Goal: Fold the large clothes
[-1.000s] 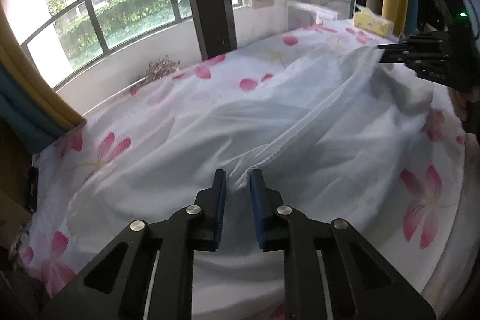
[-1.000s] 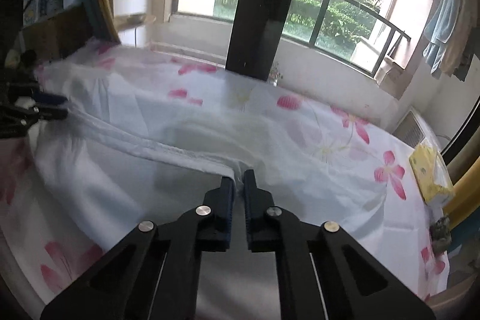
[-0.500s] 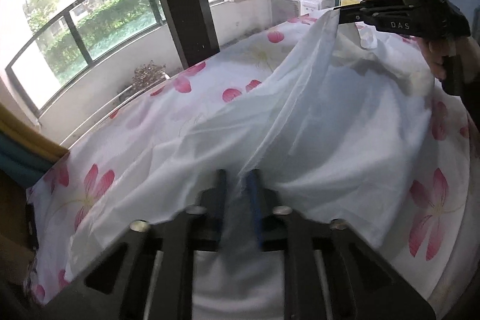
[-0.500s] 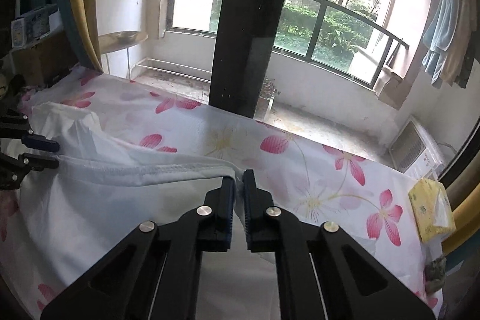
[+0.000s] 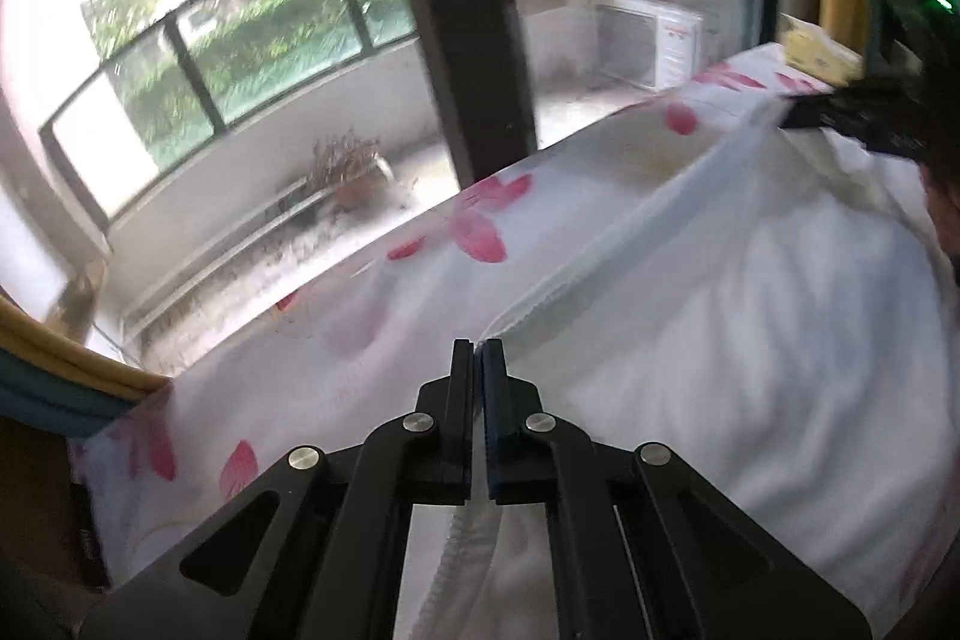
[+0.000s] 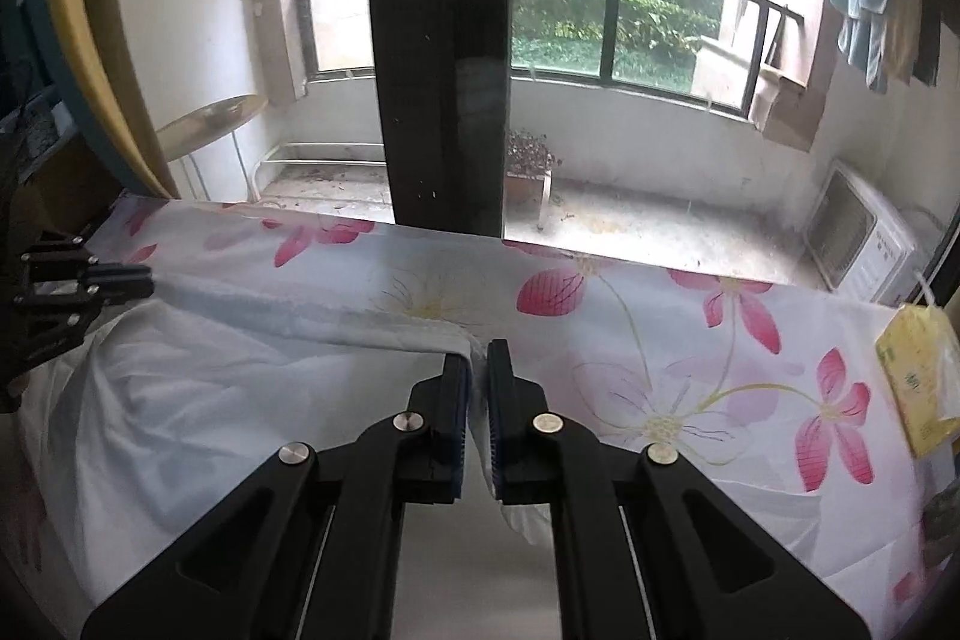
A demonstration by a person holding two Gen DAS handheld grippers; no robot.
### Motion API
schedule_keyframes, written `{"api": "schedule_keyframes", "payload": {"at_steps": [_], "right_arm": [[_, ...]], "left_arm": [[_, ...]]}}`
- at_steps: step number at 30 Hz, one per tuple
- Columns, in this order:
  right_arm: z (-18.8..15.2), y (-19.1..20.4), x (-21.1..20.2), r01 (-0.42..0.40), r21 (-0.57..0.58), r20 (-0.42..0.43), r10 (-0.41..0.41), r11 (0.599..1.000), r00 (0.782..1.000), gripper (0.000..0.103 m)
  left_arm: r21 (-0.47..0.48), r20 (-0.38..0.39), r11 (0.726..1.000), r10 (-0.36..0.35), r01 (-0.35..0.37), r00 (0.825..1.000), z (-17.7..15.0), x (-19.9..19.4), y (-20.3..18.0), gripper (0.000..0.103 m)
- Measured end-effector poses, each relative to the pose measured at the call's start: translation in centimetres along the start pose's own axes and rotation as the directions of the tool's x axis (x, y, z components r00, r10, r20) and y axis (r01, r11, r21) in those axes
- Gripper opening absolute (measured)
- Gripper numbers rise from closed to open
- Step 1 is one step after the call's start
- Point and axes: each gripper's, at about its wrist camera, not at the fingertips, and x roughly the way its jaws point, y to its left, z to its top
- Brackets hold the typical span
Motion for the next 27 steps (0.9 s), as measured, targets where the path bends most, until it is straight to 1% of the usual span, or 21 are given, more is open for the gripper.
{"api": "schedule_keyframes", "payload": {"at_steps": [2,3,5,6,7,8,9,13,15,18,20,22,23,25,27], "right_arm": [[0.1,-0.2,0.7,-0.011,0.032,-0.018,0.012,0.999,1.0,0.007],[0.2,-0.2,1.0,-0.016,0.04,-0.028,0.017,0.999,0.999,0.012],[0.3,-0.2,1.7,0.019,0.043,-0.052,-0.016,0.999,0.999,0.03],[0.2,-0.4,1.9,0.047,0.044,-0.059,-0.044,0.998,0.997,0.051],[0.1,-0.6,2.0,0.063,0.05,-0.058,-0.06,0.997,0.997,0.063],[0.1,-0.9,1.9,0.071,0.056,-0.051,-0.068,0.996,0.996,0.065],[0.0,-1.2,1.8,0.076,0.06,-0.046,-0.074,0.995,0.996,0.065],[-0.3,-2.3,1.2,0.099,0.074,-0.055,-0.095,0.992,0.994,0.065],[-0.6,-2.7,0.5,0.107,0.077,-0.056,-0.103,0.991,0.993,0.065],[-1.3,-3.1,-0.9,0.124,0.069,-0.055,-0.121,0.99,0.991,0.065],[-2.0,-3.6,-1.9,0.138,0.076,-0.059,-0.134,0.988,0.989,0.065],[-2.9,-4.1,-2.8,0.148,0.09,-0.067,-0.142,0.985,0.988,0.065],[-3.5,-4.5,-3.5,0.157,0.097,-0.073,-0.151,0.983,0.986,0.065],[-4.6,-5.2,-4.5,0.179,0.111,-0.09,-0.169,0.978,0.982,0.065],[-5.8,-5.9,-5.4,0.192,0.129,-0.106,-0.179,0.973,0.978,0.065]], "left_arm": [[-0.055,-0.023,0.998,0.01,-0.011,1.0,0.0,1.4,1.2,0.003],[-0.094,-0.034,0.996,0.01,-0.013,0.999,0.0,1.9,2.0,0.003],[-0.152,-0.033,0.988,-0.011,0.006,0.999,-0.2,1.9,3.1,0.005],[-0.187,-0.026,0.982,-0.021,0.016,0.999,-0.3,1.8,3.9,0.013],[-0.202,-0.026,0.979,-0.005,0.0,1.0,-0.4,1.6,4.3,0.021],[-0.212,-0.029,0.977,0.022,-0.028,0.999,-0.4,1.4,4.6,0.039],[-0.227,-0.023,0.973,0.041,-0.046,0.999,-0.5,0.9,4.9,0.048],[-0.275,0.043,0.961,0.016,-0.003,0.999,-0.7,-2.1,6.0,0.05],[-0.285,0.065,0.958,0.027,-0.007,0.997,-1.1,-3.7,6.3,0.05],[-0.305,0.083,0.952,0.045,-0.018,0.996,-2.5,-5.9,6.7,0.05],[-0.326,0.081,0.945,0.057,-0.028,0.995,-3.7,-7.0,6.9,0.05],[-0.351,0.073,0.935,0.069,-0.039,0.995,-5.5,-7.9,7.3,0.051],[-0.358,0.064,0.933,0.074,-0.046,0.995,-6.2,-8.1,7.4,0.051],[-0.379,0.035,0.922,0.102,-0.081,0.994,-8.4,-9.2,7.4,0.052],[-0.408,0.015,0.909,0.097,-0.083,0.995,-10.6,-9.7,7.6,0.053]]}}
